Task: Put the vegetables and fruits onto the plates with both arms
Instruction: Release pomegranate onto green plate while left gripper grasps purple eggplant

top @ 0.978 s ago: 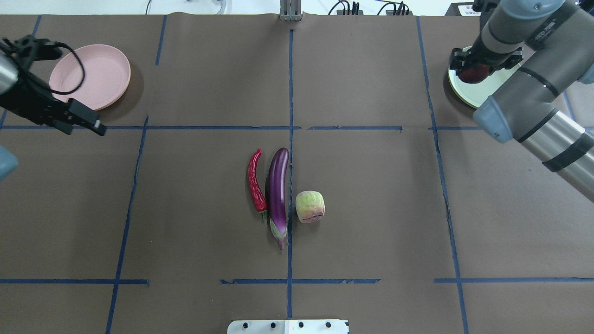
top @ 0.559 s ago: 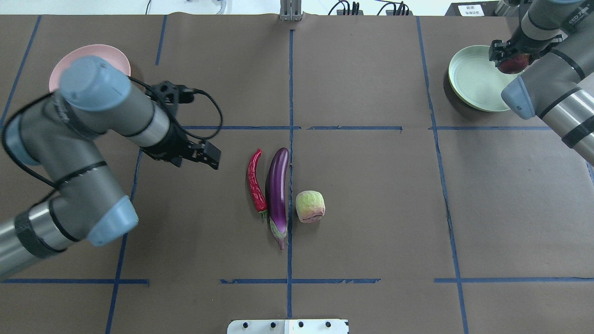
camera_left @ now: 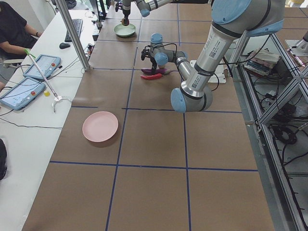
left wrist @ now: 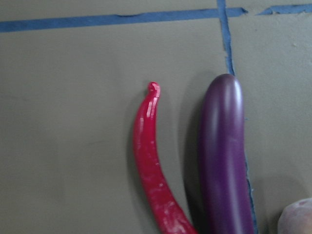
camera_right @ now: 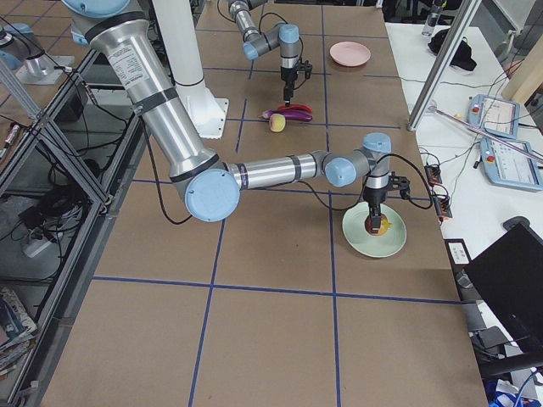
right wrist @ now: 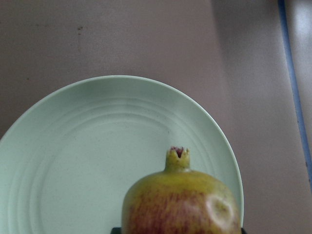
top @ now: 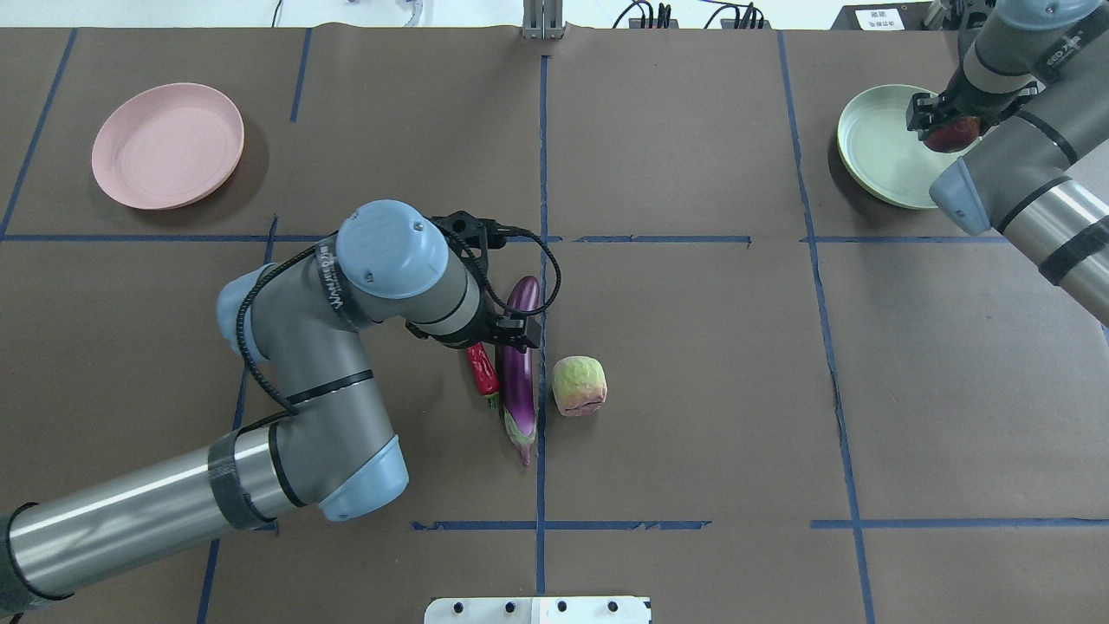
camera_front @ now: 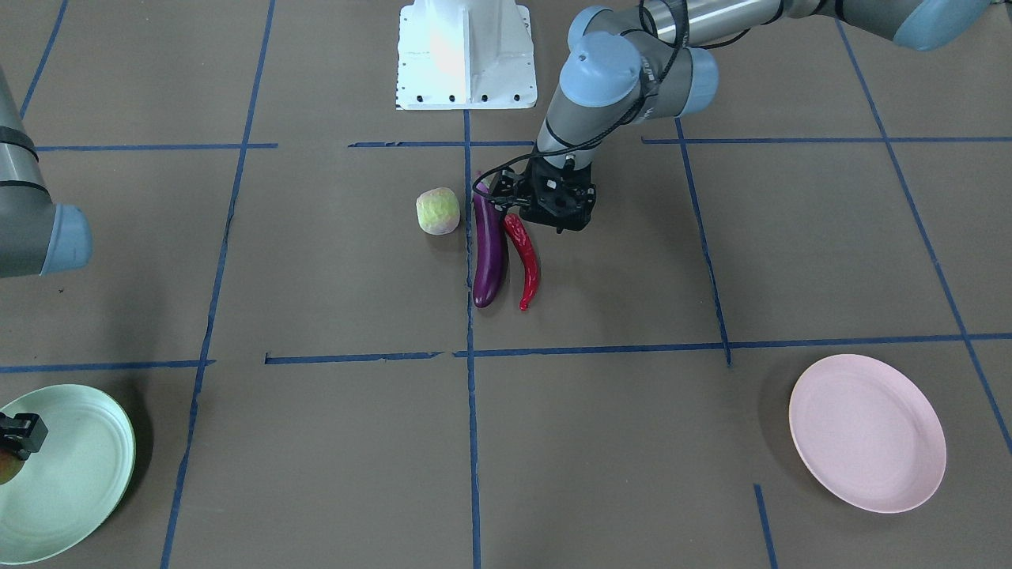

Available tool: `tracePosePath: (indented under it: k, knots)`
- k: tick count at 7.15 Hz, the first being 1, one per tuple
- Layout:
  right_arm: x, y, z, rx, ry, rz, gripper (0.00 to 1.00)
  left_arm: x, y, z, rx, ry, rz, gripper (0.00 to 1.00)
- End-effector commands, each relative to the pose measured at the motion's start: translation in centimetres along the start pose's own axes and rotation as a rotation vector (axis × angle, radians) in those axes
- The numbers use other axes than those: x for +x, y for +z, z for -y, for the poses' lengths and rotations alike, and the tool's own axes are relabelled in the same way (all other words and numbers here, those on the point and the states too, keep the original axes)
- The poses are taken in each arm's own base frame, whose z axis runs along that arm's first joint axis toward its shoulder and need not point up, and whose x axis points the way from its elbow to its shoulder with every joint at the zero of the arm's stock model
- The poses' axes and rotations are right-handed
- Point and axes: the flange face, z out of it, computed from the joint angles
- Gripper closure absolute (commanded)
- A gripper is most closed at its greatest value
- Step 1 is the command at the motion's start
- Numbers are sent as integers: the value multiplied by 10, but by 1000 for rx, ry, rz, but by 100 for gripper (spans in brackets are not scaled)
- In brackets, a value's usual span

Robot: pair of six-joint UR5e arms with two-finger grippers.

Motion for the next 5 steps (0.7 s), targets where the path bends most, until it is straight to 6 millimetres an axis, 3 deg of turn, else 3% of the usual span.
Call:
tracePosePath:
  k: [1,5]
  knots:
    - [-8,-13,1,19,-13,20,1,20,15,6,-2,-6,14,7]
    - [-23,-39,-1,15,-30,109,1,25,36,5,-24,-9,42,30]
